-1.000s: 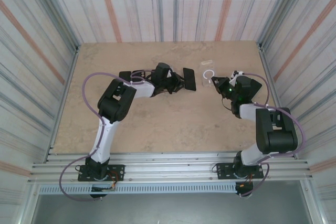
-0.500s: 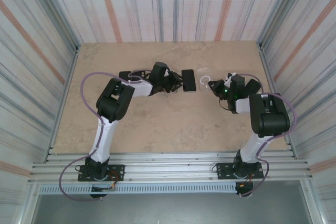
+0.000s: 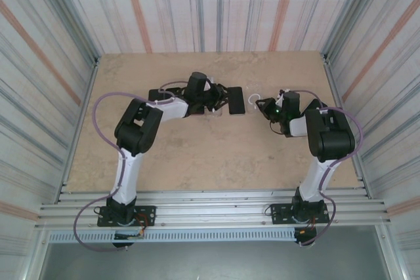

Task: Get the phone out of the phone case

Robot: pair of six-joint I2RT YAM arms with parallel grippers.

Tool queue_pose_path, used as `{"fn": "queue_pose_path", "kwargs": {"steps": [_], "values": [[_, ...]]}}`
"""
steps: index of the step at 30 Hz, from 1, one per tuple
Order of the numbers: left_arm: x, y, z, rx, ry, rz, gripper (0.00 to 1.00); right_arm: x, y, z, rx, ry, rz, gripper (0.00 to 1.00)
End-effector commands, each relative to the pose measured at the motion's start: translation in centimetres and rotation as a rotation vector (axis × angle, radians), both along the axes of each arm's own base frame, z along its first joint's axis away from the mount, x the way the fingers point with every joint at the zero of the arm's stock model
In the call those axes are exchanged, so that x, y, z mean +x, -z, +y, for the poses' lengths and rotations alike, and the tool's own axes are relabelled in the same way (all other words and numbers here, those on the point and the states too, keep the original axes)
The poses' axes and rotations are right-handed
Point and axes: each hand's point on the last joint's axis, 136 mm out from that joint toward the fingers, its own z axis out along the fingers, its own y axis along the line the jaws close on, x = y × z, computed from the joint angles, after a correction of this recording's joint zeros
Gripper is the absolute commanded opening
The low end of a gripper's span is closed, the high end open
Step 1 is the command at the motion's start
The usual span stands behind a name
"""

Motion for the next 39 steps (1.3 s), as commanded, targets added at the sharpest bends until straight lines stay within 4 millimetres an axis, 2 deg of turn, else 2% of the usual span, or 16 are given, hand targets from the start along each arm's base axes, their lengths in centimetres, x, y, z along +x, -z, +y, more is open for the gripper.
{"fn": "queue_pose_path", "kwargs": {"steps": [1, 3, 4, 10, 11, 13, 17, 21, 23, 25, 30, 35, 39], "values": [[-0.3, -5.0, 0.1, -0.038, 0.038, -0.095, 0.58, 0.4, 0.7, -0.2, -0.071, 0.002, 0.012, 0.31], [-0.5, -5.0, 0.0, -0.034, 0.048, -0.096, 0.60, 0.5, 0.9, 0.0, -0.104, -0.020, 0.018, 0.35], [-0.6, -6.4, 0.1, -0.043, 0.051, -0.120, 0.61, 0.5, 1.0, 0.0, -0.126, -0.026, 0.024, 0.36], [-1.2, -8.0, 0.4, -0.028, 0.067, -0.162, 0.64, 0.2, 1.0, -0.7, -0.270, -0.049, 0.051, 0.49], [-1.2, -8.2, 0.5, -0.022, 0.070, -0.174, 0.65, 0.2, 1.0, -0.8, -0.297, -0.053, 0.057, 0.52], [-1.3, -8.7, 0.6, -0.007, 0.076, -0.196, 0.66, 0.1, 0.8, -0.9, -0.345, -0.059, 0.059, 0.65], [-1.8, -9.9, 0.9, 0.016, 0.096, -0.238, 0.68, 0.2, -0.3, -1.8, -0.438, -0.050, 0.050, 0.71], [-2.3, -11.1, 1.5, 0.028, 0.110, -0.271, 0.70, 0.0, -2.2, -3.2, -0.519, -0.027, 0.041, 0.76], [-2.5, -11.7, 1.8, 0.034, 0.120, -0.292, 0.72, -0.5, -3.2, -4.5, -0.570, -0.005, 0.056, 0.84], [-2.8, -12.3, 2.1, 0.033, 0.129, -0.309, 0.73, -1.1, -4.0, -5.9, -0.608, 0.016, 0.086, 0.86], [-3.2, -13.5, 2.7, 0.037, 0.133, -0.354, 0.78, -3.5, -5.4, -11.4, -0.692, 0.136, 0.194, 0.93], [-3.7, -14.0, 2.8, 0.003, 0.144, -0.359, 0.78, -5.3, -4.9, -16.6, -0.681, 0.245, 0.331, 0.96], [-3.8, -14.8, 2.6, -0.027, 0.149, -0.368, 0.78, -6.0, -3.7, -18.9, -0.620, 0.298, 0.401, 0.97]]}}
